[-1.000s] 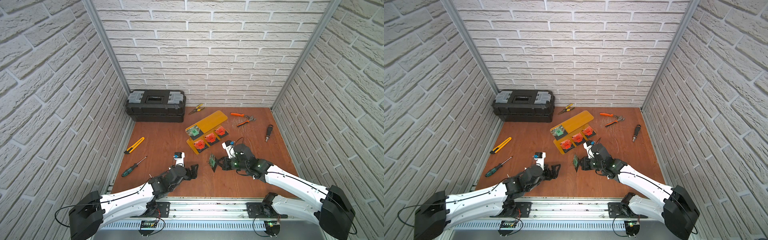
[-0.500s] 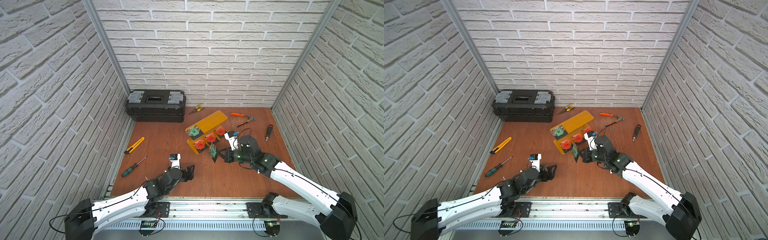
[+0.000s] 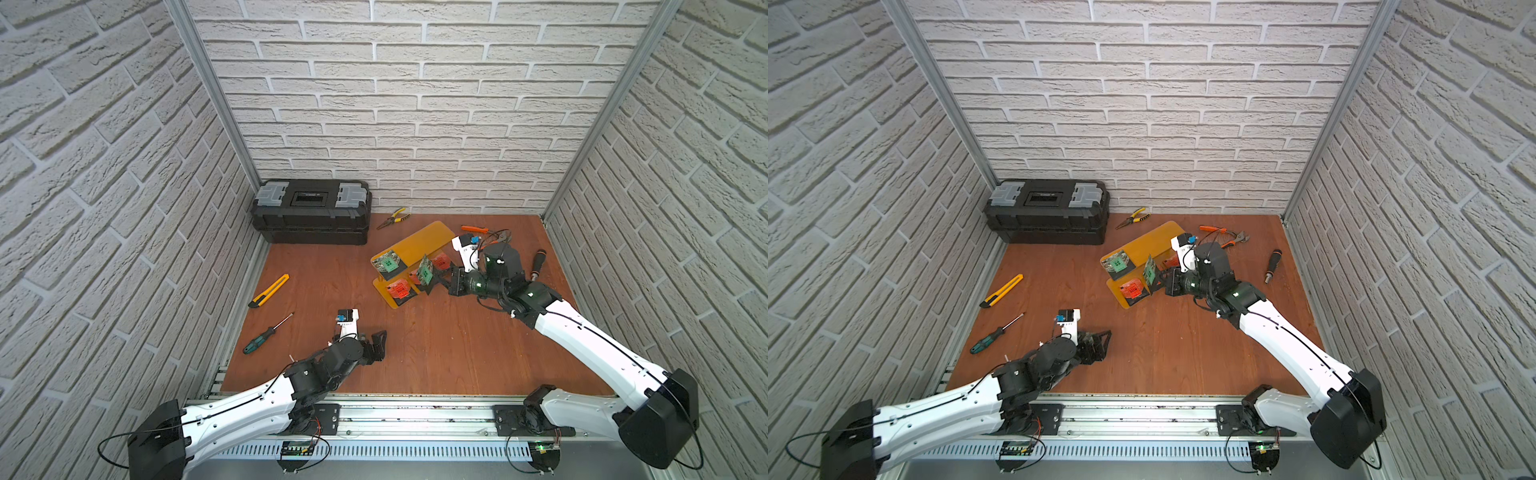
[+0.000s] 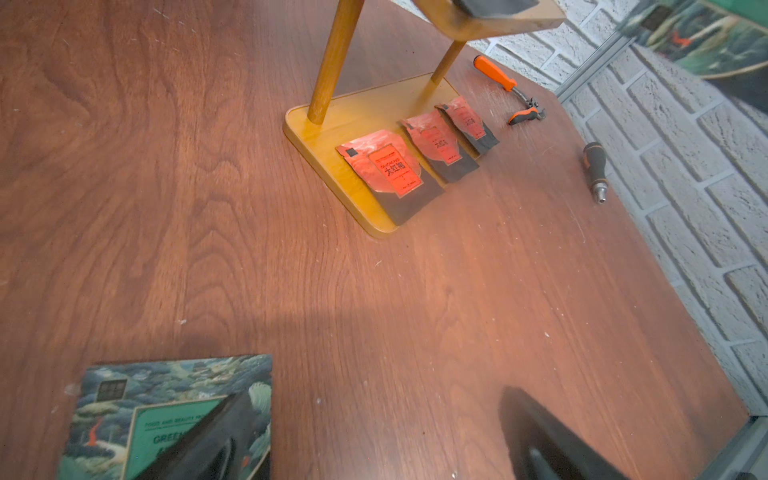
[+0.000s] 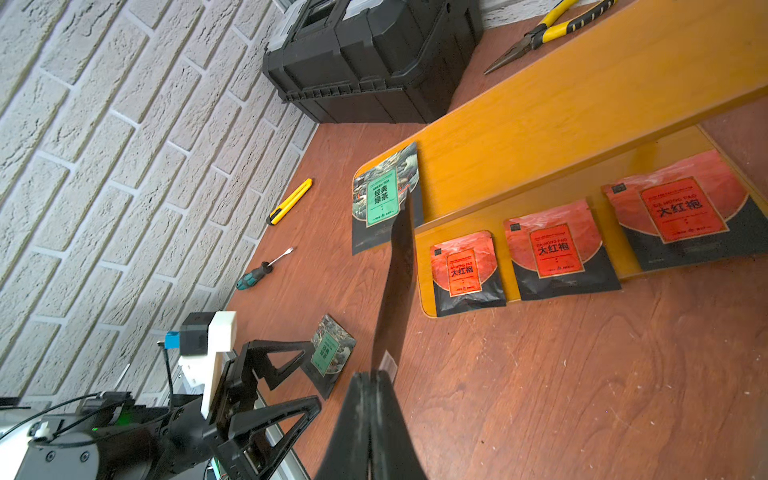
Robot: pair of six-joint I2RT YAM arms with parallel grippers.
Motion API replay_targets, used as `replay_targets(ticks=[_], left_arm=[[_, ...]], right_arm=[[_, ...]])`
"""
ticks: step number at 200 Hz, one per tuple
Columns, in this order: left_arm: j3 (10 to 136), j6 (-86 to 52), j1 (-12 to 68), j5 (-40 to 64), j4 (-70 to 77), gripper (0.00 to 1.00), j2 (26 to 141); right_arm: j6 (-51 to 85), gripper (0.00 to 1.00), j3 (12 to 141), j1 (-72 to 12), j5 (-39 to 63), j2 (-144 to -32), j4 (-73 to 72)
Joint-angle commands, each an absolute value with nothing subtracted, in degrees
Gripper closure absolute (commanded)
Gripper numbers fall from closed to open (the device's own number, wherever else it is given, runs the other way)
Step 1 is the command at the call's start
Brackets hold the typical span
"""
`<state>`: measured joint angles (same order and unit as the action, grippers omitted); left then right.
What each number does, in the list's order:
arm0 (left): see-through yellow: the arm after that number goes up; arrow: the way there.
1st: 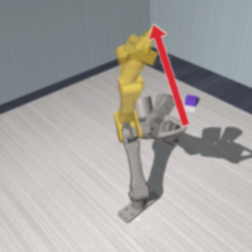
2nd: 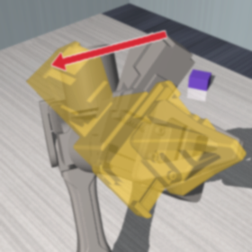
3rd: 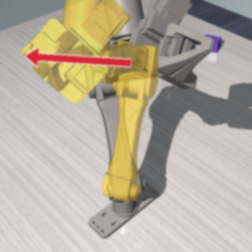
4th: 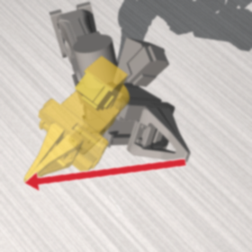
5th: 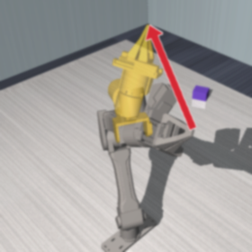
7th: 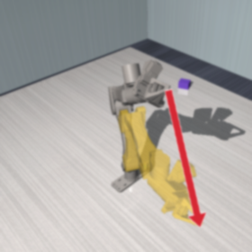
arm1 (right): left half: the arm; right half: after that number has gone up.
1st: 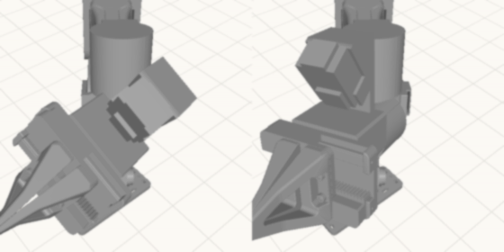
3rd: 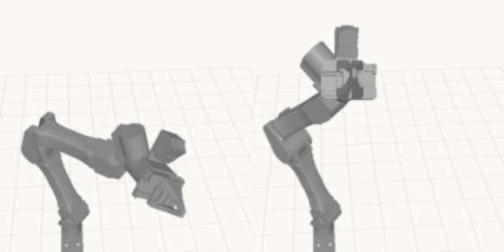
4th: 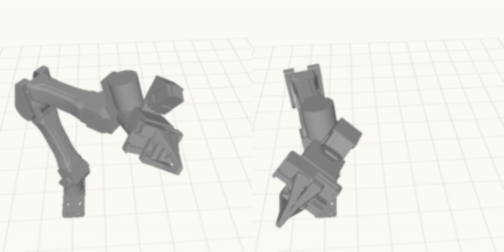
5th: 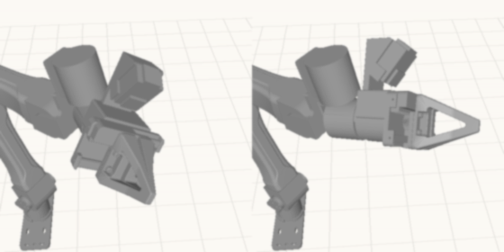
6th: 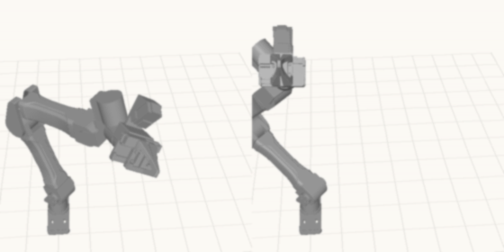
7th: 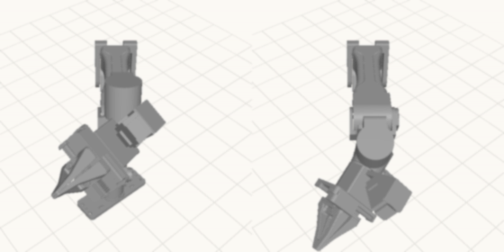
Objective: Place the tea bags on the shelf by color
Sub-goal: Place the tea bag on the shelf.
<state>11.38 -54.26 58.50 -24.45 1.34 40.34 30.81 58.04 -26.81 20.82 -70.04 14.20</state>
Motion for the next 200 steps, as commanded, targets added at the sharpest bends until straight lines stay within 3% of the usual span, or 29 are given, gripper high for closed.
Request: replay_targets(ticks=[1, 128, 200], left_arm=[[10.12, -54.76, 58.36, -26.06, 2.19, 0.02, 39.34], [8.12, -55.01, 58.09, -27.25, -0.97, 0.02, 32.87], [7.65, -55.33, 58.01, -27.16, -0.79, 0.02, 32.87]], right_arm=[[29.94, 0.97, 60.59, -25.18, 23.81, -72.82, 9.59], [35.06, 0.97, 70.69, -20.50, 27.85, -90.22, 2.91], [36.55, 0.97, 72.47, -19.47, 24.85, -94.82, 5.79]])
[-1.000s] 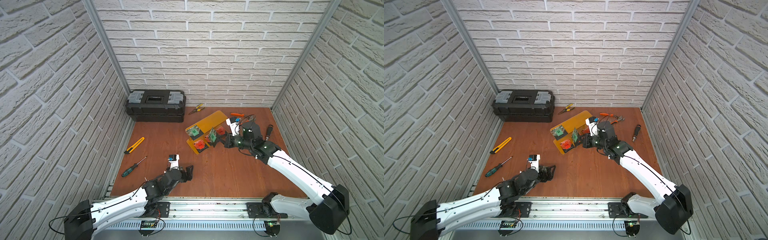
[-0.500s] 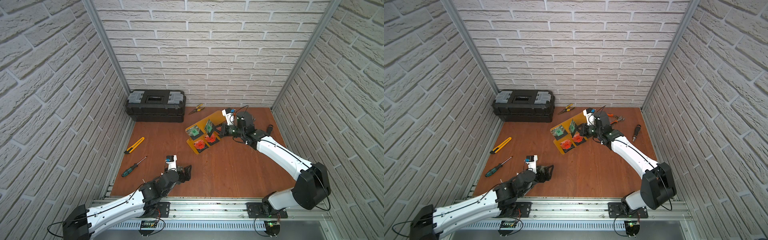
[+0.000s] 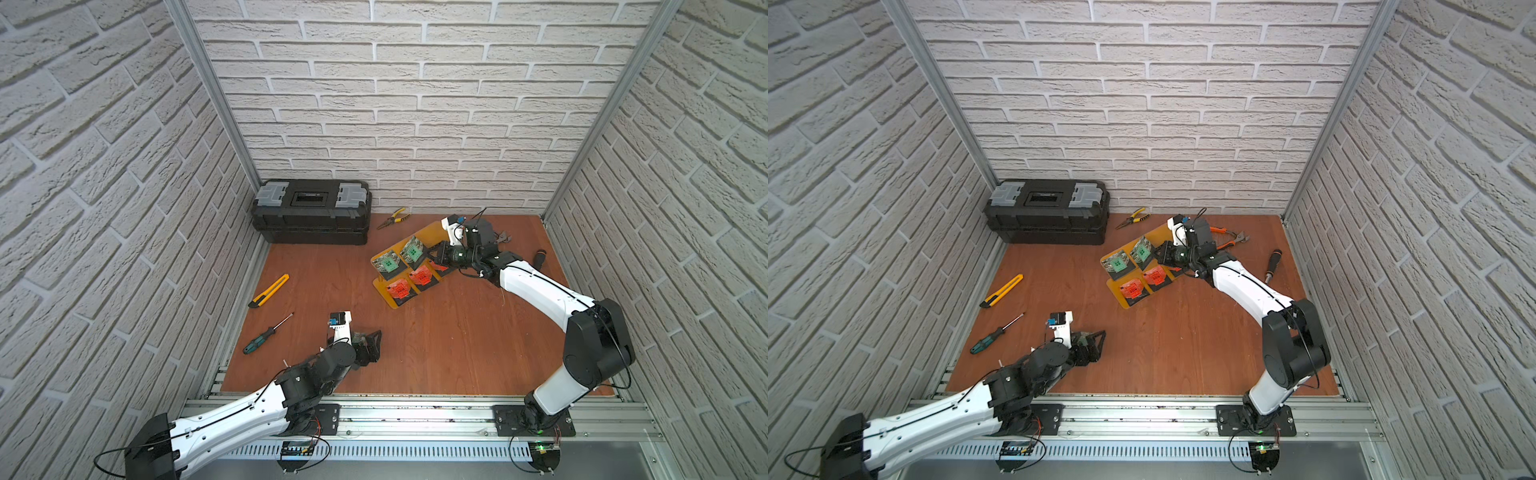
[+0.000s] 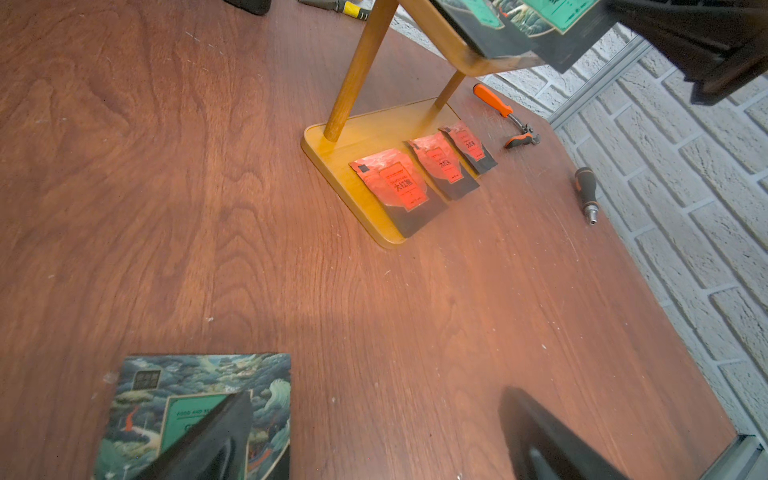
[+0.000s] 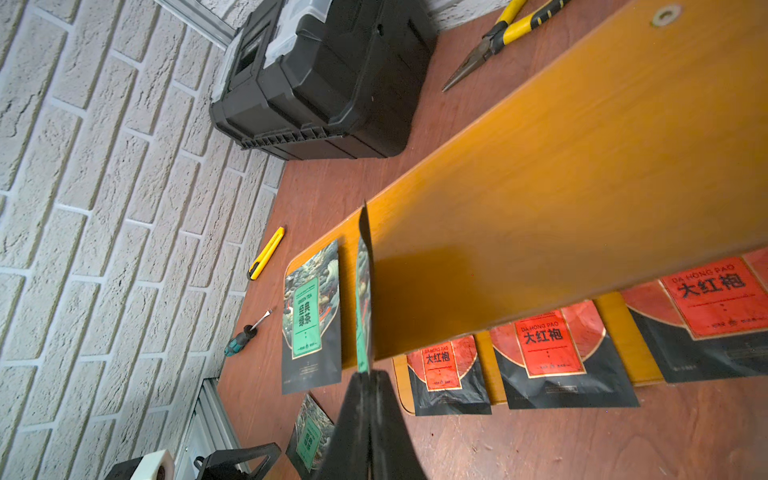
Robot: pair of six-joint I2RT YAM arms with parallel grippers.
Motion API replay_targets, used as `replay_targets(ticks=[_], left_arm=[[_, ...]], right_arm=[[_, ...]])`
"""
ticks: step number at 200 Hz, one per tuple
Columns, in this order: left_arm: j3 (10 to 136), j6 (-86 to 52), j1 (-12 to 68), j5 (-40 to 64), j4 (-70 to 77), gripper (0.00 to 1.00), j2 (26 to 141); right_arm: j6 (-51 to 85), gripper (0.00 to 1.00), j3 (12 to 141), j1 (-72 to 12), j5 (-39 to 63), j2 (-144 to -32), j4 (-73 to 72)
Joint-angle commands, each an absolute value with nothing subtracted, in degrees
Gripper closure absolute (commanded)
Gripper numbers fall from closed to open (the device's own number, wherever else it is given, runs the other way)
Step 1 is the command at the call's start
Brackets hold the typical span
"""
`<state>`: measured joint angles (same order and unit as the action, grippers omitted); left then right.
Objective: Place the tea bags on the shelf by color
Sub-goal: Place the tea bag on the shelf.
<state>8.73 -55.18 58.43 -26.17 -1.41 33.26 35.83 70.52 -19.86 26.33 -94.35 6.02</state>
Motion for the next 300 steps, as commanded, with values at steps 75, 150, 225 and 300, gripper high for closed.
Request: replay_targets(ticks=[75, 150, 225, 300], left_arm=[[7.39, -55.46, 57.84, -27.16, -0.44, 0.02, 33.02], [7.31, -55.55, 57.83, -27.16, -0.79, 0.02, 32.64], [7.29, -55.55, 57.66, -27.16, -1.05, 0.02, 32.43], [7.08, -55.61, 57.58, -27.16, -1.22, 0.02, 32.00]], right_arm=[[38.38, 0.97, 72.19, -19.43, 21.98, -95.67, 5.74], [39.11, 0.97, 74.05, -19.45, 21.49, -98.02, 5.44], [38.87, 0.97, 76.18, -19.35, 21.79, -100.21, 6.06], [38.96, 0.97, 76.88, -19.26, 21.98, -101.67, 6.30]])
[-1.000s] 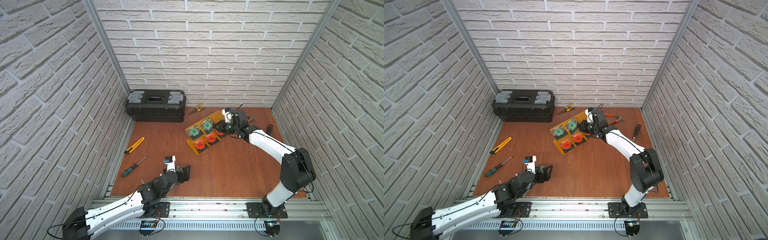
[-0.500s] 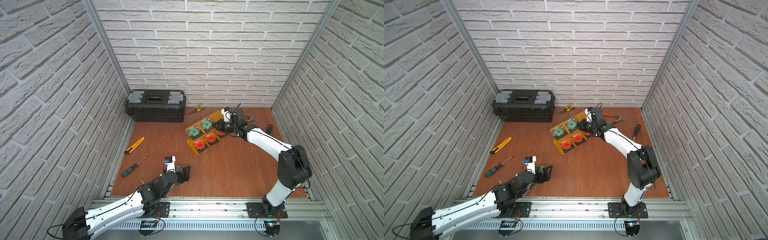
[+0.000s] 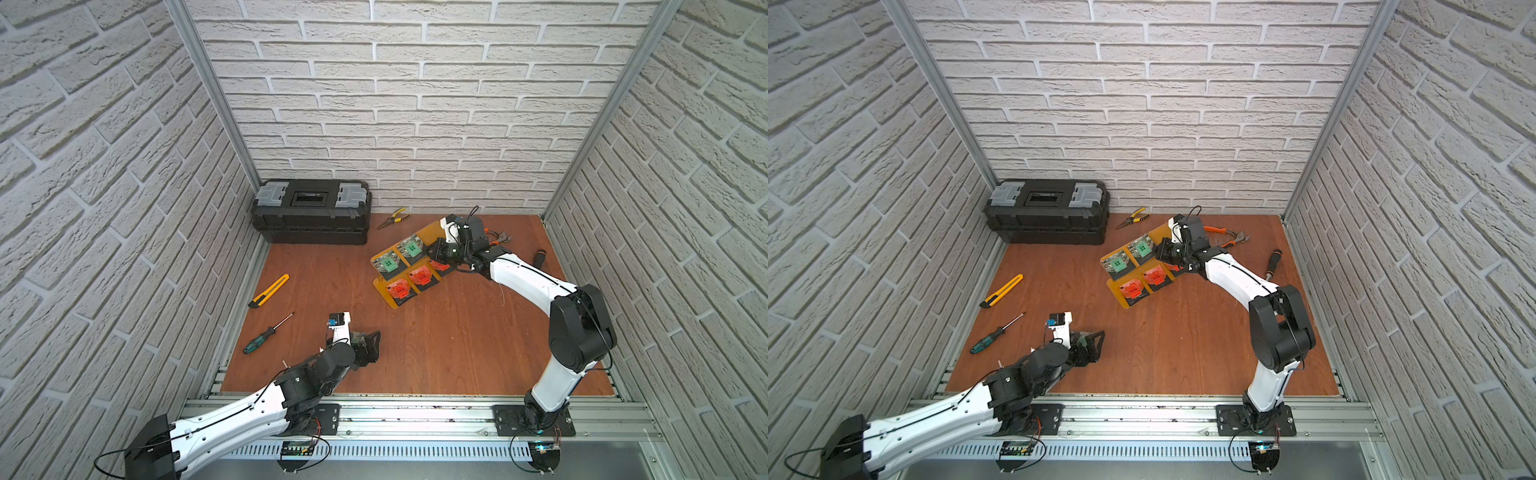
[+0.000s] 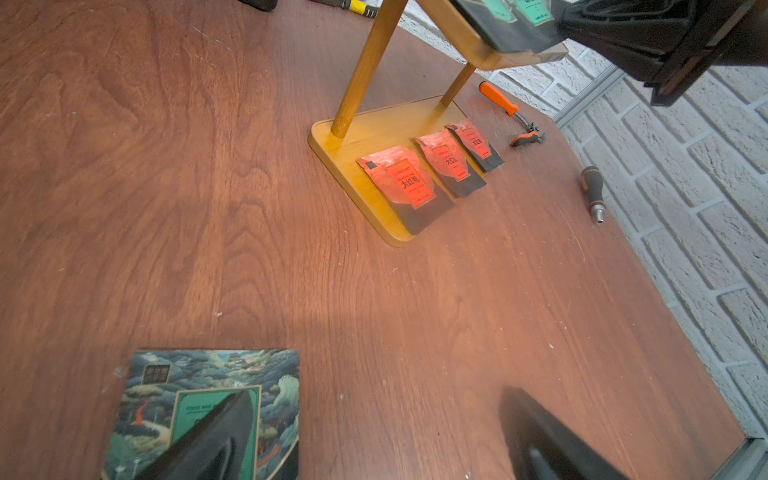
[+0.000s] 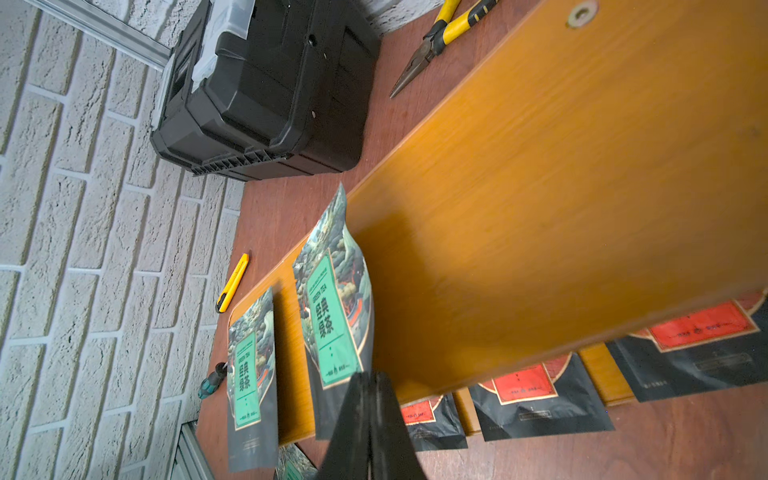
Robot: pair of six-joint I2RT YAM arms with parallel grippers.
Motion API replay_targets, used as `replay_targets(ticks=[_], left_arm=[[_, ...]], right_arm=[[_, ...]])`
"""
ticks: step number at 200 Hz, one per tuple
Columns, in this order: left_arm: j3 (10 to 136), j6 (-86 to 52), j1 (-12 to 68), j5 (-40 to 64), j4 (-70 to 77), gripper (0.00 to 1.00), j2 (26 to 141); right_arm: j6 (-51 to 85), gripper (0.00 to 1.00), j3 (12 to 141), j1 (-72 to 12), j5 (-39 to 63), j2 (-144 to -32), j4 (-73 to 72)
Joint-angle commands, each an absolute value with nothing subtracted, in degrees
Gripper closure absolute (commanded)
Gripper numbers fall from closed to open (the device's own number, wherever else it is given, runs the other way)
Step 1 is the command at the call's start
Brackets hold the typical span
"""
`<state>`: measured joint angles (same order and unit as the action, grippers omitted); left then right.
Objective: Place the tea bags on the shelf by color
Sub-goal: Place the tea bag on the shelf.
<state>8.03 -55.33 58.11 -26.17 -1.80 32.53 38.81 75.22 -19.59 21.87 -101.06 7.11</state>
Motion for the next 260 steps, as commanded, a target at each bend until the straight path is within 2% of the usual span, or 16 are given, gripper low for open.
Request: replay_targets(ticks=[1, 76, 167, 198, 260], left_arm=[[7.06, -55.62, 57.57, -27.16, -1.23, 0.02, 32.00], [6.96, -55.63, 57.58, -27.25, -1.19, 0.02, 31.91], [6.86, -55.72, 57.57, -27.25, -1.14, 0.02, 31.90], [6.90, -55.72, 57.64, -27.25, -1.14, 0.02, 31.93], [6.88, -55.70, 57.47, -27.25, -1.05, 0.02, 31.99]], right_arm=[[38.95, 0.97, 76.94, -19.25, 21.98, -101.68, 6.27], [38.94, 0.96, 77.17, -19.05, 22.32, -102.39, 6.16], [39.11, 0.77, 77.69, -18.72, 22.68, -103.10, 6.66], [39.05, 0.73, 77.97, -18.63, 22.33, -103.10, 7.16], [38.51, 0.72, 79.03, -18.35, 22.24, -103.88, 8.02]])
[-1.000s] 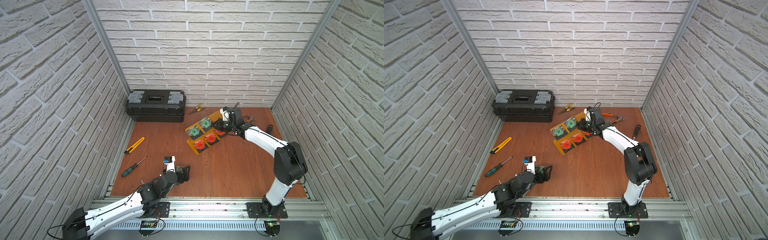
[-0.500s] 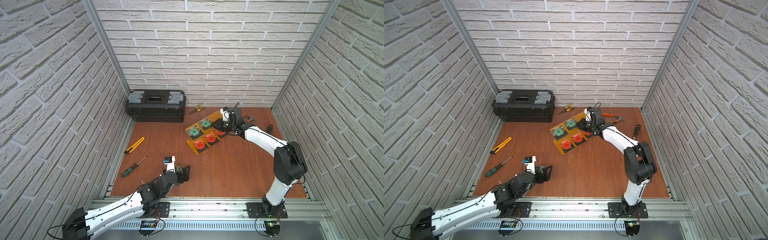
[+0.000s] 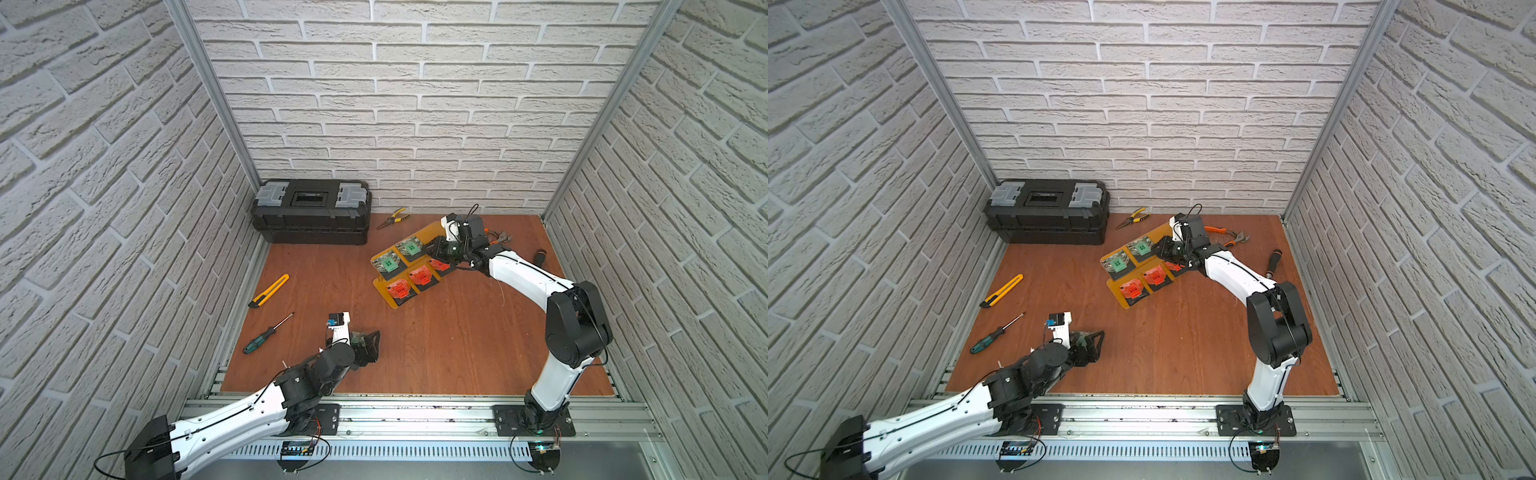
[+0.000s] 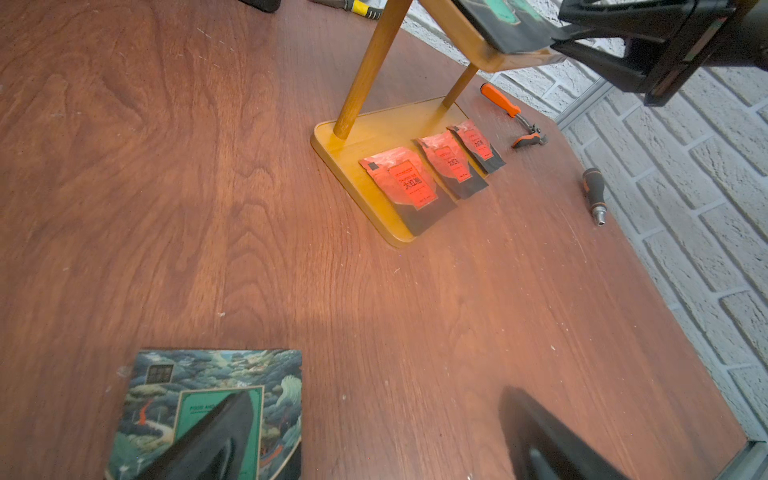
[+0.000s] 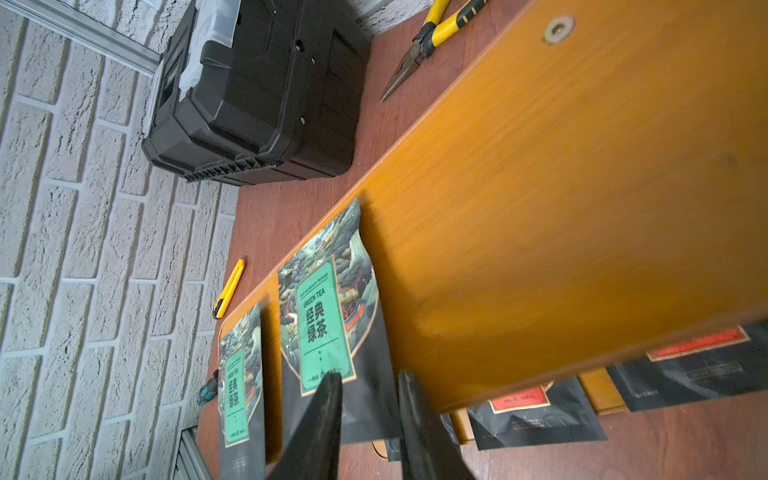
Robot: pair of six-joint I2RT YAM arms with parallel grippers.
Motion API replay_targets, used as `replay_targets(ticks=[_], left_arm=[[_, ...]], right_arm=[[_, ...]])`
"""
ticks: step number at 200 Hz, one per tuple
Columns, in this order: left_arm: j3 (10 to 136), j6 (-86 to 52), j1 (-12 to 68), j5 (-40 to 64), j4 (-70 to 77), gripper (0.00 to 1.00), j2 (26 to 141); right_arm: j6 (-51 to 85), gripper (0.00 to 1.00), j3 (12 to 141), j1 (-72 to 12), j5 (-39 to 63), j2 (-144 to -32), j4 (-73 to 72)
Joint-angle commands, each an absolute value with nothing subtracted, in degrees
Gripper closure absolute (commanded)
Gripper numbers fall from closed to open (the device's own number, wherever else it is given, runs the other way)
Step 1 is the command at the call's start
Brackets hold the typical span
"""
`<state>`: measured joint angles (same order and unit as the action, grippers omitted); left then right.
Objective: Place the tea bags on the shelf by color
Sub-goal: Place the tea bag on the shelf.
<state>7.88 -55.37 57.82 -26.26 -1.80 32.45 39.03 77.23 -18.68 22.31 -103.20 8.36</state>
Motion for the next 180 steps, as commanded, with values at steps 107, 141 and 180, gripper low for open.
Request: replay_targets(ticks=[107, 141, 180], left_arm=[[7.29, -55.32, 57.17, -27.20, -1.40, 0.02, 31.60], [7.64, -55.26, 57.12, -27.16, -1.82, 0.02, 31.55], [8.67, -55.36, 57.04, -27.55, -4.17, 0.02, 31.25]], right_arm=[[36.94, 0.67, 79.54, -17.68, 20.49, -102.93, 9.65], [35.87, 0.64, 79.69, -17.17, 19.48, -101.70, 10.68], [34.65, 0.62, 77.85, -16.92, 18.38, -98.46, 11.84]])
